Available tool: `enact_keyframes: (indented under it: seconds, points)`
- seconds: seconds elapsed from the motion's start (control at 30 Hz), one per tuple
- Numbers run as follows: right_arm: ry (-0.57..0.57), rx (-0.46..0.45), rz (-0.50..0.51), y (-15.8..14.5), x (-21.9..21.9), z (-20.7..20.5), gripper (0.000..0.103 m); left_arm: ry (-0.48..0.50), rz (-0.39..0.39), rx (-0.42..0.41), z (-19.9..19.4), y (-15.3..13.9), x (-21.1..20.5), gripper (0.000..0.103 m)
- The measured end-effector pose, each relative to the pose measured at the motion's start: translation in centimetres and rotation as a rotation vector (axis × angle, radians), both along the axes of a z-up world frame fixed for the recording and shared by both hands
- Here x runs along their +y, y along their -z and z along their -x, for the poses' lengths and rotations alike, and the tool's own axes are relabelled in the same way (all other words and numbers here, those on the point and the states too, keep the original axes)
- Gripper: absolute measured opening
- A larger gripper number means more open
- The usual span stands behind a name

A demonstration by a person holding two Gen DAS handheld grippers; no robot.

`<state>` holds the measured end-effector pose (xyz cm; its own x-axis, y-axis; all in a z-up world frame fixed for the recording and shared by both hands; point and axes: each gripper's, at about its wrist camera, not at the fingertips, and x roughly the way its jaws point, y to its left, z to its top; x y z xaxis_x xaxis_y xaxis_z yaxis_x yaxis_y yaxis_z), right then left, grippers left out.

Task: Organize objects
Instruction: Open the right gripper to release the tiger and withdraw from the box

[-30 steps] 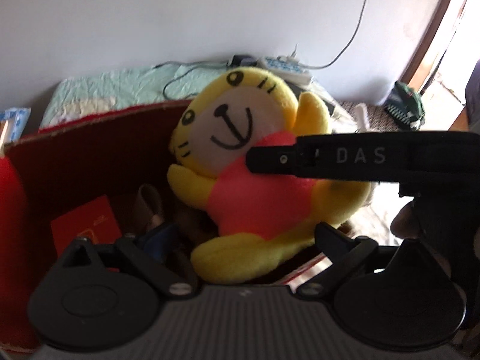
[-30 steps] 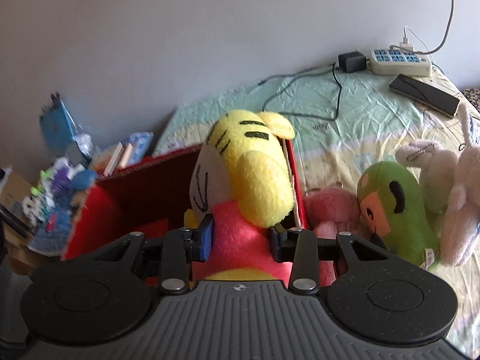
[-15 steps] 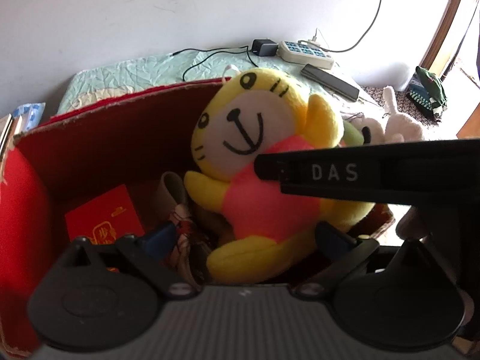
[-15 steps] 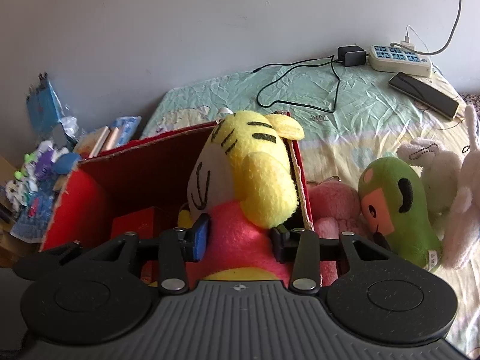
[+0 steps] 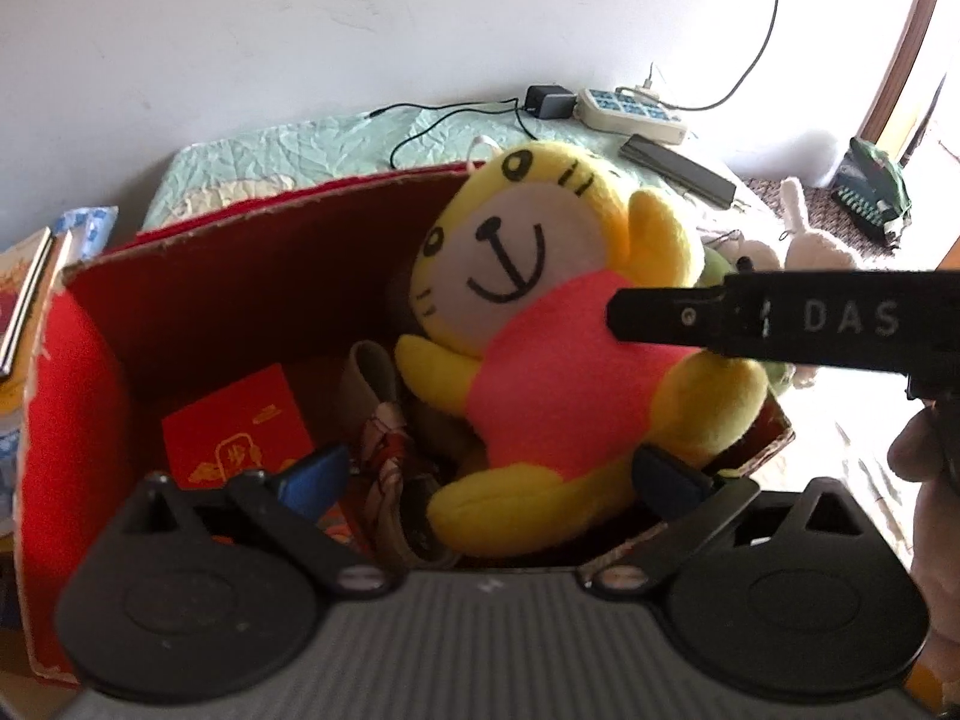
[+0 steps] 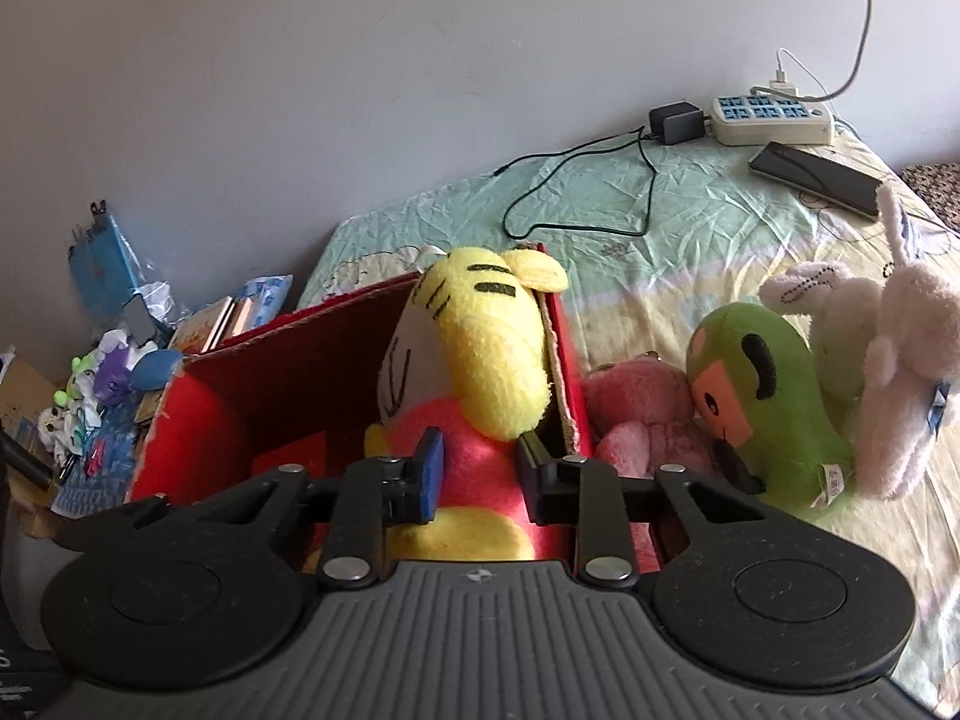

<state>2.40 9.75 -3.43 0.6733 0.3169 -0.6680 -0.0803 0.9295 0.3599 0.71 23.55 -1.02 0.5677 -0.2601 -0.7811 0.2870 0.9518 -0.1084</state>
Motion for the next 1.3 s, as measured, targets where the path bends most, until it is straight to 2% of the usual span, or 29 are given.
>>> enact_keyframes:
  seconds: [0.27, 0.5, 0.87, 1.3]
  points:
    - [0.013, -0.032, 0.016, 0.5, -0.1, 0.7, 0.026, -0.032, -0.024, 0.023, -0.4, 0.2, -0.4, 0.101]
    - [0.023, -0.041, -0.009, 0.5, -0.7, 1.7, 0.028, -0.054, -0.054, 0.018, -0.3, 0.1, -0.8, 0.101]
    - [0.035, -0.055, -0.076, 0.4, -1.8, 2.9, 0.028, -0.079, -0.165, -0.041, 1.0, -0.8, -2.4, 0.101]
    - [-0.041, -0.078, -0.153, -0.8, -4.7, 3.5, 0.03, -0.176, -0.23, -0.059, 2.3, -3.0, -4.2, 0.102]
